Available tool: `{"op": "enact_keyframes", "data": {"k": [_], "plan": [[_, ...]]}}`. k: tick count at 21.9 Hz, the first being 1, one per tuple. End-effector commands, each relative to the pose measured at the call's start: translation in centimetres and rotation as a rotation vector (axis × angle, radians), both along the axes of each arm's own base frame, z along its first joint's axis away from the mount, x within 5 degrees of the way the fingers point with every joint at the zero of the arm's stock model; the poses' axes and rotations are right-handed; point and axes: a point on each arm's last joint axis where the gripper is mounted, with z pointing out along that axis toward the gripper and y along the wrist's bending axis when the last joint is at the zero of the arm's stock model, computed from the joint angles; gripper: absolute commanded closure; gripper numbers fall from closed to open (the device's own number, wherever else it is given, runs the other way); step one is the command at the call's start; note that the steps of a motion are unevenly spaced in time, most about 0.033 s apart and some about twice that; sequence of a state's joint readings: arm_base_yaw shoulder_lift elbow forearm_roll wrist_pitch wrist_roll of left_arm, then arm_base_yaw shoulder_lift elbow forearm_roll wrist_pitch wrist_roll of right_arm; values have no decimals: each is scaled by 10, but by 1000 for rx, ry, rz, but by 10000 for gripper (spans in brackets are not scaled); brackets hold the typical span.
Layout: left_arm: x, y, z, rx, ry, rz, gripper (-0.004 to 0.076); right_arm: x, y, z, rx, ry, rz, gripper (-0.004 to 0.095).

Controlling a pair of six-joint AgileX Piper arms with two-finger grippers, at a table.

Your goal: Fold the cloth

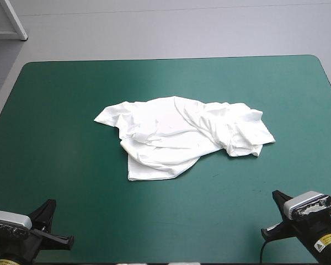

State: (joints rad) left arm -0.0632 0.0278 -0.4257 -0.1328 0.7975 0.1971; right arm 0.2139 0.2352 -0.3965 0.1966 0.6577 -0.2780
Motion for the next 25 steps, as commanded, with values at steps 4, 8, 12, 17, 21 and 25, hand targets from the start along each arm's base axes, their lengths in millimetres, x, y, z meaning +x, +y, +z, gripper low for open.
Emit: {"op": "enact_keyframes", "data": {"k": [4,8,12,17,21,25], "plan": [[2,-1,13,-30,-71,-1,705,4,0,14,24,-78,-15,926],[2,-1,13,-30,-71,-1,705,4,0,14,24,-78,-15,926],[2,-1,13,-28,-71,-1,705,4,0,14,24,-78,-15,926],[3,-2,16,-54,-99,-5,705,4,0,13,23,-74,-15,925],[4,-4,15,-89,-73,-20,704,3,0,14,22,-72,-13,918],[16,-13,13,-225,31,-66,617,1,0,22,23,-87,-10,891]]}}
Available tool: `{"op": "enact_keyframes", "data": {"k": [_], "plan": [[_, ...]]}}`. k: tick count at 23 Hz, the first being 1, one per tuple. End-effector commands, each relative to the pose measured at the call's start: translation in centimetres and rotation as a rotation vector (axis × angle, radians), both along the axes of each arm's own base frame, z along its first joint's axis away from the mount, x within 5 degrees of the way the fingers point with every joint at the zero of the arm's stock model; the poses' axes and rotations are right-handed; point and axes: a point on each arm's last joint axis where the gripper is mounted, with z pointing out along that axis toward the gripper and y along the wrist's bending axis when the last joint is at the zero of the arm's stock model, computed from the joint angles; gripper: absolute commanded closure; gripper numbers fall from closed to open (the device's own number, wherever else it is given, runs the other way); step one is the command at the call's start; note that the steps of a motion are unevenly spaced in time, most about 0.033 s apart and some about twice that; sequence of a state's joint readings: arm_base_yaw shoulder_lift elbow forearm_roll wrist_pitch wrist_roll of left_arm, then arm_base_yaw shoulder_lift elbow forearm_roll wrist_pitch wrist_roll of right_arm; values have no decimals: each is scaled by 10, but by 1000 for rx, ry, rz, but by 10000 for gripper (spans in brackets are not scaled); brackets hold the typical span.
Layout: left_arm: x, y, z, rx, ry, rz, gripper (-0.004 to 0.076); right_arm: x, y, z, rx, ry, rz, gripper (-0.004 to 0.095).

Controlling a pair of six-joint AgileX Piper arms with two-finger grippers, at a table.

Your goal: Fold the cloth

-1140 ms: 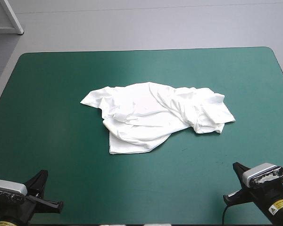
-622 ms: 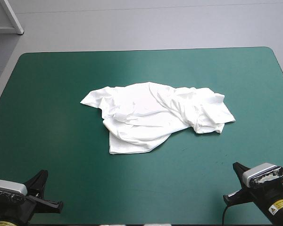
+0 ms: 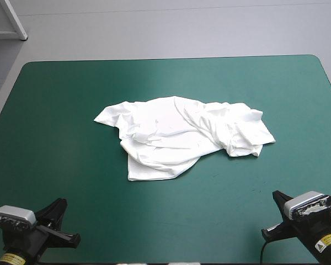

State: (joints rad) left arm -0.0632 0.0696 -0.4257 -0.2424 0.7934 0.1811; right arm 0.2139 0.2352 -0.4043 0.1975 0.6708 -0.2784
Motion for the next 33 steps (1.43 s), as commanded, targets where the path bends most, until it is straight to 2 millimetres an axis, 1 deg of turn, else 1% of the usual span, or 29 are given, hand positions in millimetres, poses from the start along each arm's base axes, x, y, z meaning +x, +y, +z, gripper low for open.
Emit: {"op": "enact_keyframes", "data": {"k": [1,4,6,8,10,11,12,13,14,15,16,17,18,19,20,21,22,23,31,33], "plan": [[21,-9,14,-174,20,-28,510,0,-1,30,36,-116,-18,852],[39,-10,18,-241,34,-10,366,-2,-3,41,31,-152,-32,774],[54,-11,19,-284,51,12,321,-3,-5,44,21,-164,-45,718],[67,-12,21,-304,93,24,317,-3,-7,46,27,-166,-68,654],[101,-15,29,-258,183,11,317,-2,-9,46,53,-156,-109,542],[112,-16,34,-236,200,3,317,-1,-9,46,64,-147,-115,518],[133,-18,42,-195,231,-15,317,2,-9,45,77,-125,-123,481],[148,-19,48,-179,259,-28,317,5,-8,45,84,-110,-127,470],[172,-22,56,-143,309,-53,317,10,-7,47,102,-81,-136,457],[185,-23,60,-120,342,-68,317,13,-6,49,111,-68,-141,455],[210,-25,64,-73,405,-90,317,19,-5,55,110,-55,-143,455],[223,-25,66,-42,437,-99,317,22,-5,59,109,-52,-143,454],[248,-25,68,2,484,-94,317,26,-4,68,100,-51,-145,455],[267,-23,68,36,516,-75,317,32,-4,75,83,-51,-150,455],[275,-22,67,53,523,-71,317,34,-4,78,71,-50,-153,455],[288,-21,64,72,521,-54,317,37,-4,83,55,-52,-157,456],[295,-21,62,68,513,-45,317,39,-4,86,46,-52,-161,455],[306,-21,57,63,496,-32,317,41,-4,90,40,-54,-163,455],[356,-21,16,64,502,7,317,49,-3,101,35,-25,-164,455],[368,-20,12,81,505,21,317,49,-2,100,36,-21,-164,455]]}}
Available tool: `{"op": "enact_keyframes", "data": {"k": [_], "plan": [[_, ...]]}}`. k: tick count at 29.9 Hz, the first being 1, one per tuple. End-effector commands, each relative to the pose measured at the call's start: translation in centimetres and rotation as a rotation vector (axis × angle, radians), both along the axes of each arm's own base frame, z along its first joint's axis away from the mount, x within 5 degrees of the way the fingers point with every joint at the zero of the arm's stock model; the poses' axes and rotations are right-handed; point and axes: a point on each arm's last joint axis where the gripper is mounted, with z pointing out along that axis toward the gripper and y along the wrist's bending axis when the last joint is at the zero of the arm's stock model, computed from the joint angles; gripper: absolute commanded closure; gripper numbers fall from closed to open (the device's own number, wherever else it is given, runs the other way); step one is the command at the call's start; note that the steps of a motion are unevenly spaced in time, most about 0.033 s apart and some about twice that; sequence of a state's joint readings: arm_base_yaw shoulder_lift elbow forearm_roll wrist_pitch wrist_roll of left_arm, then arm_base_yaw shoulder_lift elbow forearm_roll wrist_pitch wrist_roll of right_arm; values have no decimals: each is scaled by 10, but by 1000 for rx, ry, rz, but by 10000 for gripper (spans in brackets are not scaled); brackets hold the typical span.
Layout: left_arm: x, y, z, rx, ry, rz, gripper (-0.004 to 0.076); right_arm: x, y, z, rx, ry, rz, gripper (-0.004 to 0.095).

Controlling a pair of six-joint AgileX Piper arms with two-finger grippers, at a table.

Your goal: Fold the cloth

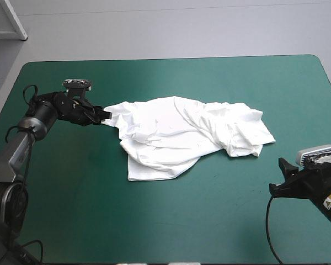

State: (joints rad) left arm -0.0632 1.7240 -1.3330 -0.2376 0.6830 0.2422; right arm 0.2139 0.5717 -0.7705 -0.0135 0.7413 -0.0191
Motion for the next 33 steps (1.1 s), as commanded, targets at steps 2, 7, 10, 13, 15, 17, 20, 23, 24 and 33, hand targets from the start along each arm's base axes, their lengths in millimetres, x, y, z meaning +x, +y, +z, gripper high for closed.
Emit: {"op": "enact_keyframes", "data": {"k": [2,7,10,13,15,17,20,23,24,33], "plan": [[26,1,17,6,-115,38,317,2,0,15,10,-76,-7,455],[49,-1,10,22,-79,21,317,1,-1,12,19,-38,-15,455],[58,-2,0,26,-39,10,317,1,-1,13,21,-38,-15,456],[64,-2,-11,42,-13,4,317,0,-1,15,21,-39,-15,455],[65,-2,-21,46,18,1,317,-1,-1,18,23,-45,-15,455],[66,-3,-30,43,52,-2,317,-1,-1,18,23,-46,-15,455],[66,-7,-38,43,94,-18,318,-1,-1,20,22,-50,-15,456],[63,-22,-43,58,118,-91,342,-1,-1,20,20,-50,-16,463],[62,-26,-43,66,119,-104,360,-1,-1,20,20,-52,-16,463],[60,-40,-44,111,118,-155,703,3,-1,19,51,-37,-36,463]]}}
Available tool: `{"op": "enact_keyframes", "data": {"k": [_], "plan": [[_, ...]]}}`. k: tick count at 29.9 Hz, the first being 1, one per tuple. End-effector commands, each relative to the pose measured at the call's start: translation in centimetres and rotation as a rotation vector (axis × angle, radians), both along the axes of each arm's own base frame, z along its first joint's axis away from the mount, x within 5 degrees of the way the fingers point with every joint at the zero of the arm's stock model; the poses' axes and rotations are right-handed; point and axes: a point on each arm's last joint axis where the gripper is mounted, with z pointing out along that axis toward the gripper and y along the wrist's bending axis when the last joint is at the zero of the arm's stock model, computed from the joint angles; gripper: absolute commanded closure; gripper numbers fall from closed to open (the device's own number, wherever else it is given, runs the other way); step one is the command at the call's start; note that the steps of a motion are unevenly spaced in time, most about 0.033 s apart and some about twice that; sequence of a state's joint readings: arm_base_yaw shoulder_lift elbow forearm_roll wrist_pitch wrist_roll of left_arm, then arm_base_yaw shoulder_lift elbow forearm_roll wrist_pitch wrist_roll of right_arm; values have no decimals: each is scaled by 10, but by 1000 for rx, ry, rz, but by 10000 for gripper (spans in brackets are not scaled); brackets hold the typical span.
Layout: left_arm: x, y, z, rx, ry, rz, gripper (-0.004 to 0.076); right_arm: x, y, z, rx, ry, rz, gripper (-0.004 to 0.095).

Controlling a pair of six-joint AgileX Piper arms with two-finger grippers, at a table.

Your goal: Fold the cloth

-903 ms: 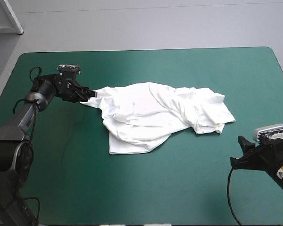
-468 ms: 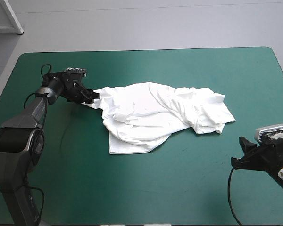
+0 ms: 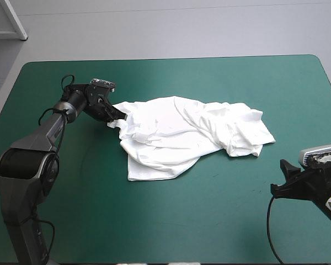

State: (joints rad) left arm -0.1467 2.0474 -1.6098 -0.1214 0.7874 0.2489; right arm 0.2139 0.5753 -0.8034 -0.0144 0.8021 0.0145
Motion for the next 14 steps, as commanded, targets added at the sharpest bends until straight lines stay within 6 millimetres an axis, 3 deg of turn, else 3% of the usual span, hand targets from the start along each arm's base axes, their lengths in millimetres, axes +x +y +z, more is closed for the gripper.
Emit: {"op": "enact_keyframes", "data": {"k": [1,5,11,14], "plan": [[-4,-5,15,-10,-9,-13,705,10,1,11,33,-45,-28,463],[-6,-4,14,3,7,-26,705,42,6,0,-8,68,-33,463],[-6,-3,14,16,10,-43,705,101,16,0,-24,125,-55,463],[-6,-3,14,17,14,-44,705,126,12,-7,-50,182,-76,463]]}}
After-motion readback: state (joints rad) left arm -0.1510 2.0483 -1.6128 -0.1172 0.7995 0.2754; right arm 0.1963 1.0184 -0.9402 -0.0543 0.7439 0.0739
